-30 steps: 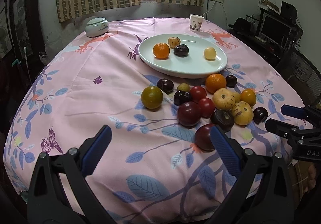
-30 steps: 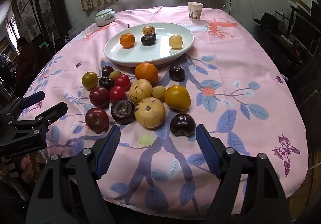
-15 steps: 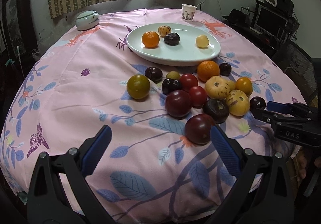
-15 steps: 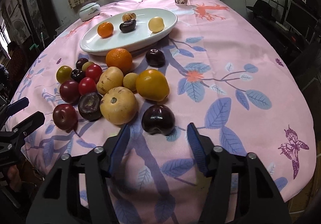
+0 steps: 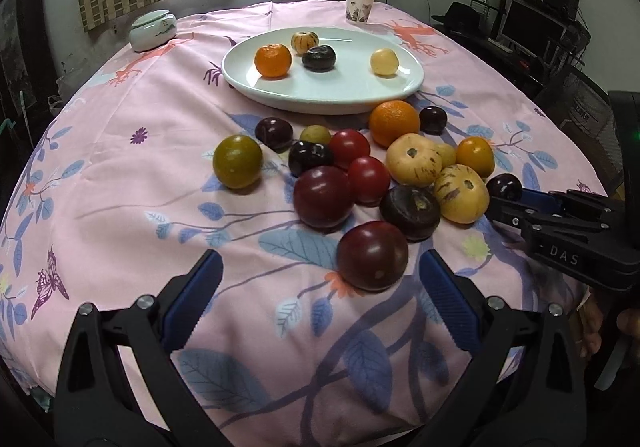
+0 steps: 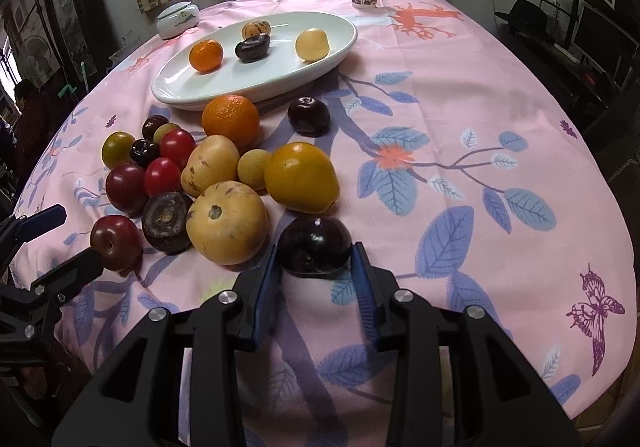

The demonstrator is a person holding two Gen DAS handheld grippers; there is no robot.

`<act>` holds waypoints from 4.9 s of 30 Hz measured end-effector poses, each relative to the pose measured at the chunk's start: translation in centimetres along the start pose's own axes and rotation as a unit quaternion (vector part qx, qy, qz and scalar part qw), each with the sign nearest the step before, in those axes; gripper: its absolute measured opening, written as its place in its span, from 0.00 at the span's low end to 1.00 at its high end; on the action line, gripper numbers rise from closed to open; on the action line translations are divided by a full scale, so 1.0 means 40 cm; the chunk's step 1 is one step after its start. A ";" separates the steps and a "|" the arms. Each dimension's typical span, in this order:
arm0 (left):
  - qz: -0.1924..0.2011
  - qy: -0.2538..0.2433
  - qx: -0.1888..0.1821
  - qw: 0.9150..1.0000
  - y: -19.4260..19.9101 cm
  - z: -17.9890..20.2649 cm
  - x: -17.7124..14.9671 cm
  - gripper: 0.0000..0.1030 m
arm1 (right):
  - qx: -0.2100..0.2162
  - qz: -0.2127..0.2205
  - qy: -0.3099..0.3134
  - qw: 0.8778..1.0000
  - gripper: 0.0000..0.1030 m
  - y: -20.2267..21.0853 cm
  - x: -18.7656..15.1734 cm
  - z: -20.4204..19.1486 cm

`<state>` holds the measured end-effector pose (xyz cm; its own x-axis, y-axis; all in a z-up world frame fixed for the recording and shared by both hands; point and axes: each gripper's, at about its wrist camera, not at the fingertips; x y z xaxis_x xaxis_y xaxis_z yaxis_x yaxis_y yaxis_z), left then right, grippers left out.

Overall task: Organize fruits
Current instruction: 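Grasp a dark purple plum with the right gripper while the left grasps a dark red plum, then carry both plums onto the white plate and open both grippers, then withdraw both grippers from the plate toward the fruit cluster, then grasp the large pale yellow fruit with the right gripper while the left grasps a dark red plum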

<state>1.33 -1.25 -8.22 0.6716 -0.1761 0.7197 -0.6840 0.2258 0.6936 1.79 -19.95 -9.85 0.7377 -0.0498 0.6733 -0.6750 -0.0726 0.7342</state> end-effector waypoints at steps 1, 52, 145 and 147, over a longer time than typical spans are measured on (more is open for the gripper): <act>-0.001 -0.005 -0.003 1.000 -0.005 0.010 -0.002 0.96 | -0.002 0.002 0.003 1.000 0.37 -0.003 0.001 -0.003; 0.053 0.000 -0.017 0.998 -0.092 -0.107 0.401 0.40 | 0.083 0.028 0.040 0.995 0.36 -0.033 0.314 -0.094; 0.006 0.000 0.006 1.000 -0.050 -0.049 0.046 0.86 | 0.038 0.016 -0.030 0.999 0.44 0.042 0.017 -0.035; -0.012 0.004 -0.001 1.000 -0.083 -0.046 0.046 0.60 | 0.042 0.019 -0.038 0.998 0.44 0.054 0.014 -0.020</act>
<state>5.36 -0.57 -9.25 0.6895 -0.1746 0.7029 -0.6673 0.2242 0.7103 0.73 -19.35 -7.84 0.7123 -0.1300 0.6898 -0.7018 -0.1526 0.6959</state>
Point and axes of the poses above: each gripper's, at about its wrist camera, not at the fingertips, and y roughly against the way its jaws point, z to its right, x to its top, and after that the axes turned 7 degrees about z, right-handed
